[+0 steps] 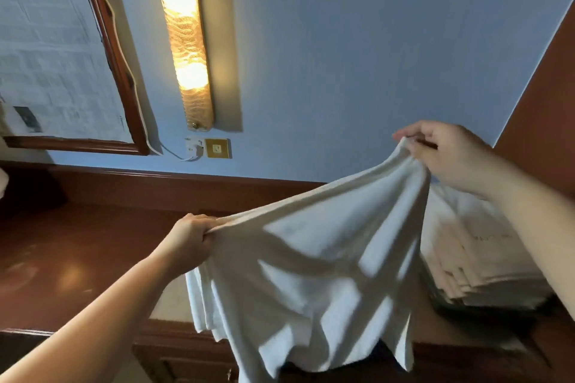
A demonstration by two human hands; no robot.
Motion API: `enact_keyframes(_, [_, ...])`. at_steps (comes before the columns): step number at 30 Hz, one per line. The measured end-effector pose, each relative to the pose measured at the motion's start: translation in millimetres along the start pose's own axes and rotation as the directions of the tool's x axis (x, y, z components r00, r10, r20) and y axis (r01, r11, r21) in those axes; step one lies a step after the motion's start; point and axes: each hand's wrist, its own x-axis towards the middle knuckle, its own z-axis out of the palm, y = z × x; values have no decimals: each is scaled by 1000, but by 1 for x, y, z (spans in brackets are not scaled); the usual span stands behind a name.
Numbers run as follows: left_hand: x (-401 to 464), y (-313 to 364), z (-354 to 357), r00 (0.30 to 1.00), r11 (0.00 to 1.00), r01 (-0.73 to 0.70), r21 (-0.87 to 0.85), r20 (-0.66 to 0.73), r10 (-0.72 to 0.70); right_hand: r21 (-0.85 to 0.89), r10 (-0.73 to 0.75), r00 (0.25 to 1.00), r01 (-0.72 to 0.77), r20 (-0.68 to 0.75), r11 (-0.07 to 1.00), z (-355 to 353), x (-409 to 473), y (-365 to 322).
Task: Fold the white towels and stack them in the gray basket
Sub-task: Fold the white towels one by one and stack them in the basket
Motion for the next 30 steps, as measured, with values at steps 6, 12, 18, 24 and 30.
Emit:
enact_keyframes(6, [-15,-22,-38,989,989,143,38,-52,-140,-395,164,870,38,464,918,12,-55,-27])
enact_keyframes(12, [-30,-7,-61,981,995,-76,71,-173,87,-514,215,934,-39,287,857,28,-85,-15])
enact_keyframes(18, [-36,0,-90,978,987,-151,47,-140,156,-574,111,978,10,175,819,33,-106,-20])
enact_keyframes(24, [-37,43,-113,989,991,-38,-130,-144,19,-790,97,966,138,241,598,39,-102,-38])
enact_keyframes(30, [-37,81,-132,961,974,-108,-201,-273,50,-687,74,984,59,163,724,28,-97,-61])
